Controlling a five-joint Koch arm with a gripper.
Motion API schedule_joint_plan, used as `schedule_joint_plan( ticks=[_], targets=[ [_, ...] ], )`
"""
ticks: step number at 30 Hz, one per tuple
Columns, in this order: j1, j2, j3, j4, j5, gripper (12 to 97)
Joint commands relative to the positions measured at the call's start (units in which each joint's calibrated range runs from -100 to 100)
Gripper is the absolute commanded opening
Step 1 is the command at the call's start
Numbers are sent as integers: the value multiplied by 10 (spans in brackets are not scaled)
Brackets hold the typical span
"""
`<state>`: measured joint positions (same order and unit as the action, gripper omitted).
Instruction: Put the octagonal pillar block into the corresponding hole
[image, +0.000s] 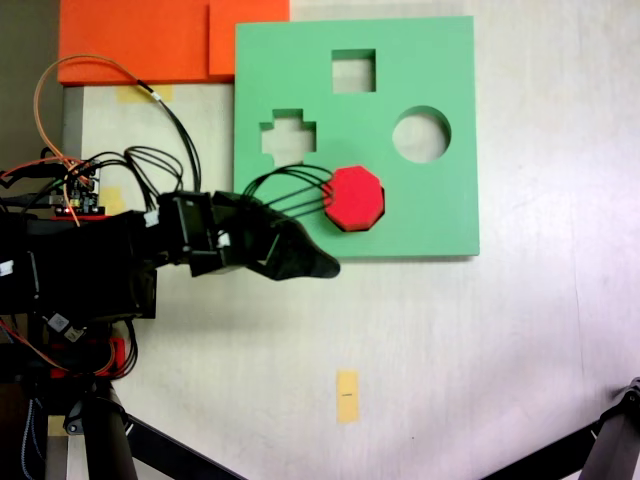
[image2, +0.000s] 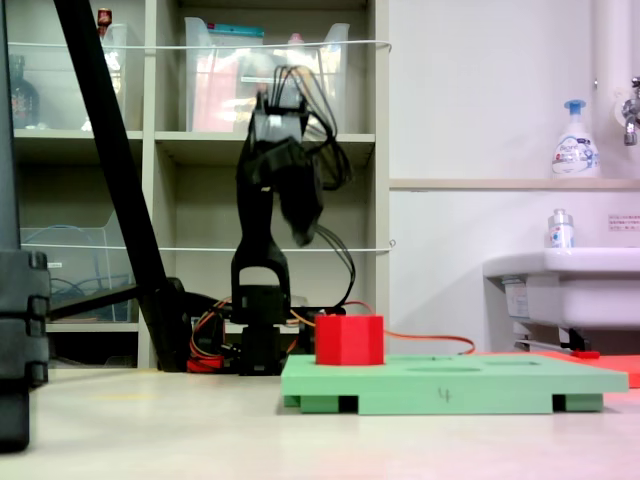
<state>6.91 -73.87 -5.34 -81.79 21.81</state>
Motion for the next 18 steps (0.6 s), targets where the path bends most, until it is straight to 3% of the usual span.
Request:
schedule_joint_plan(
  ticks=[1,3,7,11,18],
  targets=[
    [-18,-112,-64,219,-25,609],
    [-29,-191,-191,349,-42,550],
    [-40,-261,-505,607,-91,542],
    [-46,-261,-828,1034,-152,479],
    [-43,-261,-947,1055,-163,469]
  ],
)
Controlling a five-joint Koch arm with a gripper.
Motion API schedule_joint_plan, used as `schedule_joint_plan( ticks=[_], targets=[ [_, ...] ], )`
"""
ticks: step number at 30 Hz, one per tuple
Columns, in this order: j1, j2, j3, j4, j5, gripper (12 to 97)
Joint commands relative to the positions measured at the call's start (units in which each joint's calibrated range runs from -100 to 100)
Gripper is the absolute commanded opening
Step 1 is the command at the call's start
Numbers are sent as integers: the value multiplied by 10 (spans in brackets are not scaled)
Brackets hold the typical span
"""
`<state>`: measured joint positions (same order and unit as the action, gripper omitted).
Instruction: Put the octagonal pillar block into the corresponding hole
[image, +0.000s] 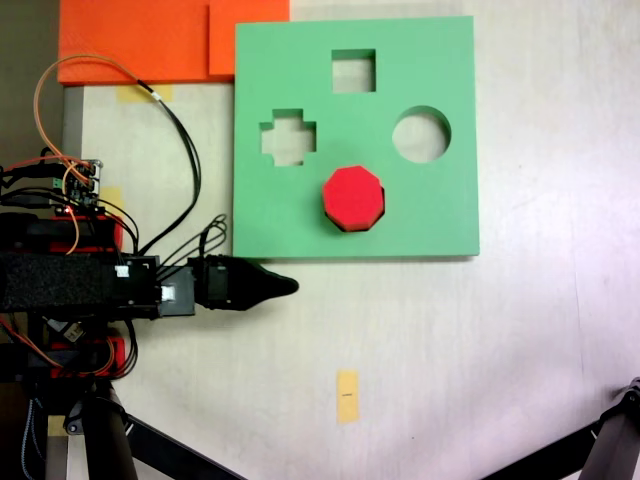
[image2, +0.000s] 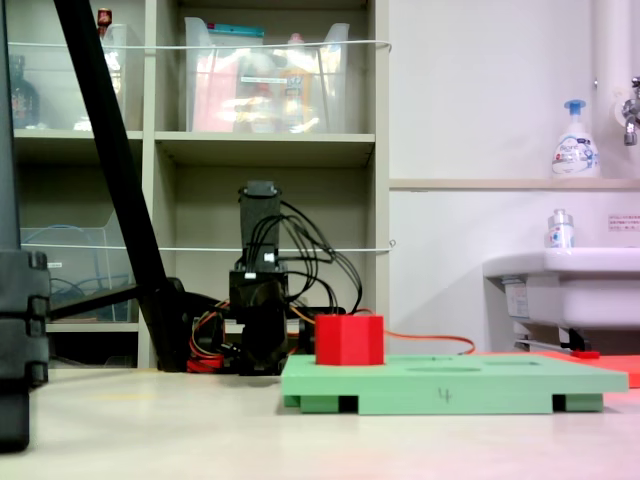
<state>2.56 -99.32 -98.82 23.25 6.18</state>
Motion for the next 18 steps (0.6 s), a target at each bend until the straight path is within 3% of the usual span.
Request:
schedule_joint_plan(
  ticks=[1,7,9,18],
  targets=[
    [0,-7,-12,4,-14,469],
    [1,-7,-12,-201,-43,494],
    [1,-7,-12,-209,-49,468],
    [0,-7,-12,-208,-48,494]
  ],
)
